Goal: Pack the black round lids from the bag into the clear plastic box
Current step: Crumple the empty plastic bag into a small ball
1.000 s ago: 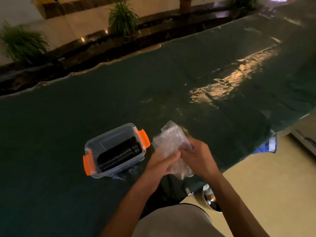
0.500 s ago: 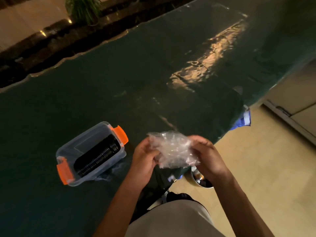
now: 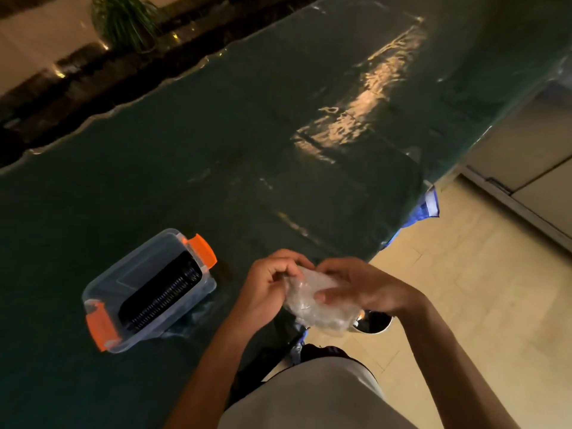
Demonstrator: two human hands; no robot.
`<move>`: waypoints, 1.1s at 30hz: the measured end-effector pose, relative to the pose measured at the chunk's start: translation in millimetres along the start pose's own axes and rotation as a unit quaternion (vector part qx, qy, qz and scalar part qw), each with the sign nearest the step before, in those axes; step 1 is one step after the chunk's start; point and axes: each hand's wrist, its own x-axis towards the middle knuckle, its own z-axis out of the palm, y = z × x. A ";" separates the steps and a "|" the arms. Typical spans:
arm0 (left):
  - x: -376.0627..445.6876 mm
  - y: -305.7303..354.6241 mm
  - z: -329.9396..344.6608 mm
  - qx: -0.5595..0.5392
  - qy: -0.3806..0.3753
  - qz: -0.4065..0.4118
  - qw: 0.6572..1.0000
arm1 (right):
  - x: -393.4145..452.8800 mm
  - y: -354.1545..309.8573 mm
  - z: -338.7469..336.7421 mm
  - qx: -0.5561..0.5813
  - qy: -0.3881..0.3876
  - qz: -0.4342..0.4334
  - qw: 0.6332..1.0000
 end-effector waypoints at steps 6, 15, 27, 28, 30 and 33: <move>-2.9 -11.0 -6.6 -0.344 0.020 -0.151 0.926 | 8.7 -2.2 12.1 0.114 0.111 -0.069 0.985; -10.8 -13.2 6.4 -0.149 -0.006 -0.228 0.962 | 21.7 -5.4 27.4 0.039 0.198 -0.052 0.978; 7.1 -12.9 10.9 -0.198 0.178 -0.173 0.948 | 18.3 20.7 31.0 0.405 0.195 -0.062 0.891; 8.2 -16.1 13.2 -0.194 0.180 -0.165 0.950 | 17.2 23.1 30.3 0.443 0.193 -0.053 0.874; 10.2 -21.7 20.2 -0.158 0.170 -0.139 0.963 | 14.0 29.6 25.4 0.453 0.207 -0.032 0.866; 9.4 -28.6 31.4 -0.083 0.142 -0.091 0.982 | 6.6 42.9 23.4 0.366 0.237 0.026 0.899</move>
